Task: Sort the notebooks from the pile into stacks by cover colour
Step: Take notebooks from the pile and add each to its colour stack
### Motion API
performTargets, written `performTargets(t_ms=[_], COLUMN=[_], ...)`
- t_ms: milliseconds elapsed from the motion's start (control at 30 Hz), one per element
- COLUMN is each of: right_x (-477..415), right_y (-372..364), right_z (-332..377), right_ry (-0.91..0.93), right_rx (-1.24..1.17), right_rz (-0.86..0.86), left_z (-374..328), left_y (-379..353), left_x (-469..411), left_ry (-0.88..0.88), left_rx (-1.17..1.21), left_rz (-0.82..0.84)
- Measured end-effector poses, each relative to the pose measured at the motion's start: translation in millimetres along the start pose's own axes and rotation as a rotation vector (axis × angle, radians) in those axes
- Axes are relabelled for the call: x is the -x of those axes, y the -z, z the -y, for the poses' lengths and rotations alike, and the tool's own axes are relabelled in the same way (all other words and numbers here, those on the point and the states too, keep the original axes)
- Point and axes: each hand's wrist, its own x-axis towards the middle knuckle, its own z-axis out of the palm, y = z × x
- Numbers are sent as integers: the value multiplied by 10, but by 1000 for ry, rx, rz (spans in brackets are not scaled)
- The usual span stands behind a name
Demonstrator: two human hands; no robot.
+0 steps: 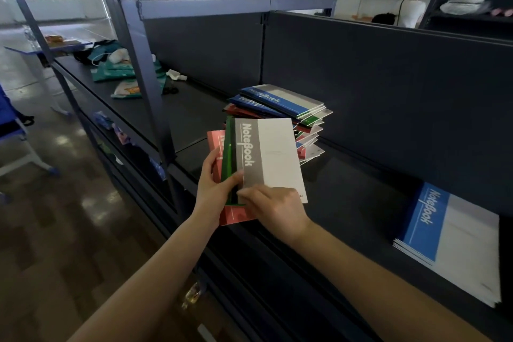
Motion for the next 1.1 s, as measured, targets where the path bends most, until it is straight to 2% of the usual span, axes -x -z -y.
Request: performTargets(t_ms=[100, 233, 333, 433, 500, 733, 1100], right_x=[7, 18, 55, 159, 265, 617, 1385], right_y=[63, 213, 324, 460, 543, 967, 1818], right_z=[-35, -310, -501, -568, -591, -674, -639], right_ry=[-139, -509, -842, -1060, -1117, -1170, -1318], right_rx=[-163, -180, -254, -295, -301, -287, -152], right_rz=[5, -99, -9, 108, 125, -103, -272], left_z=[53, 52, 58, 135, 182, 300, 484], left_y=[-21, -53, -115, -234, -326, -747, -1665], left_x=[14, 36, 72, 112, 141, 208, 612], left_ry=[20, 8, 6, 2, 6, -14, 3], left_rx=[13, 4, -21, -71, -92, -107, -91], left_rz=[-17, -3, 62, 150, 193, 324, 566])
